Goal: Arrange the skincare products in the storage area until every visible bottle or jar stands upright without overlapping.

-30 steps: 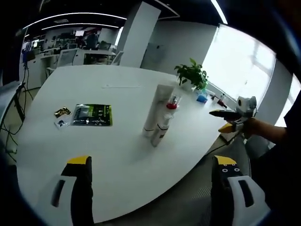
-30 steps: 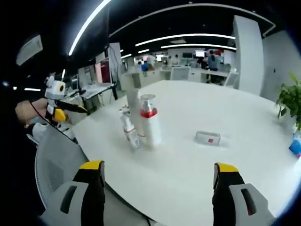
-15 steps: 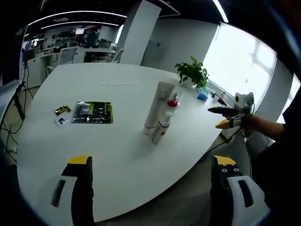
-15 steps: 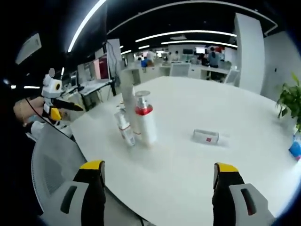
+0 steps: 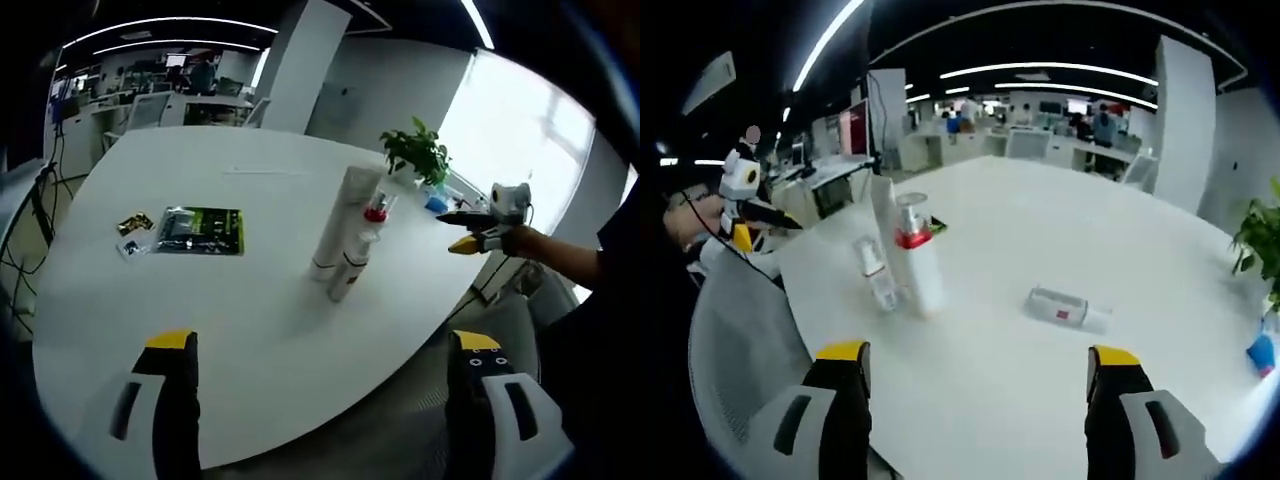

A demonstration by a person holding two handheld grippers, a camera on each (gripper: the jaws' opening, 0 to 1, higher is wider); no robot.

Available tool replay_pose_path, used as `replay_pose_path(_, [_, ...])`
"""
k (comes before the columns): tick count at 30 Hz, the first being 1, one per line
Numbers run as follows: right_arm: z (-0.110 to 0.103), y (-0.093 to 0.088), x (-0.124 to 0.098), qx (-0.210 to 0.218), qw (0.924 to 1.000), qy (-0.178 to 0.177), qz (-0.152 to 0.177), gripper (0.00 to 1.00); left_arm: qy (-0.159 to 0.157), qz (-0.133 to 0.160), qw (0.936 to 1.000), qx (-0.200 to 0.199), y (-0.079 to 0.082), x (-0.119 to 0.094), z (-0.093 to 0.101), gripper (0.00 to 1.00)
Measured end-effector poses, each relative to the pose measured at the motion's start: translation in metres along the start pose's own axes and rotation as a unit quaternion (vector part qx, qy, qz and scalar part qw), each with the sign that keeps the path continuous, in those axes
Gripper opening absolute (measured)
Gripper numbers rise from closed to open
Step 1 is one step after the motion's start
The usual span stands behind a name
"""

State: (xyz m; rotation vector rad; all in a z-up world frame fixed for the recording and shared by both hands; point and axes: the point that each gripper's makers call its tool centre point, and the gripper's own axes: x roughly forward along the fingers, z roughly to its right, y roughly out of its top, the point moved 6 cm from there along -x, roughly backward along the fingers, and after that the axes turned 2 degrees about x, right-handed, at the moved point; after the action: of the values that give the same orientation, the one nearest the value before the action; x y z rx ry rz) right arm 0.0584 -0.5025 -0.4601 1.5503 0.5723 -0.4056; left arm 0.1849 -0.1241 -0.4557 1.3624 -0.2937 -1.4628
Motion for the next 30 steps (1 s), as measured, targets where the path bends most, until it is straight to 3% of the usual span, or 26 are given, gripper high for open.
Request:
replay_pose_path(6, [0.012, 0.011, 0.01, -0.013, 0.9999, 0.005, 0.0, 0.89, 0.002, 0.002, 1.0, -0.002, 0.006, 0.005, 0.001, 0.97])
replay_pose_path(13, [0.027, 0.021, 0.028, -0.057, 0.9981, 0.012, -0.019, 0.89, 0.0, -0.003, 1.0, -0.003, 0.006, 0.01, -0.004, 0.96])
replay_pose_path(25, [0.049, 0.02, 0.049, -0.101, 0.9928, 0.016, -0.063, 0.82, 0.002, -0.015, 0.9998, -0.013, 0.002, 0.016, -0.01, 0.95])
replay_pose_path(26, [0.055, 0.019, 0.05, -0.121, 0.9895, 0.013, -0.077, 0.8, 0.002, -0.016, 0.9998, -0.014, 0.001, 0.017, -0.011, 0.95])
replay_pose_path(30, [0.064, 0.02, 0.061, -0.117, 0.9904, 0.016, -0.073, 0.77, -0.002, -0.023, 0.9996, -0.016, -0.001, 0.023, -0.01, 0.95])
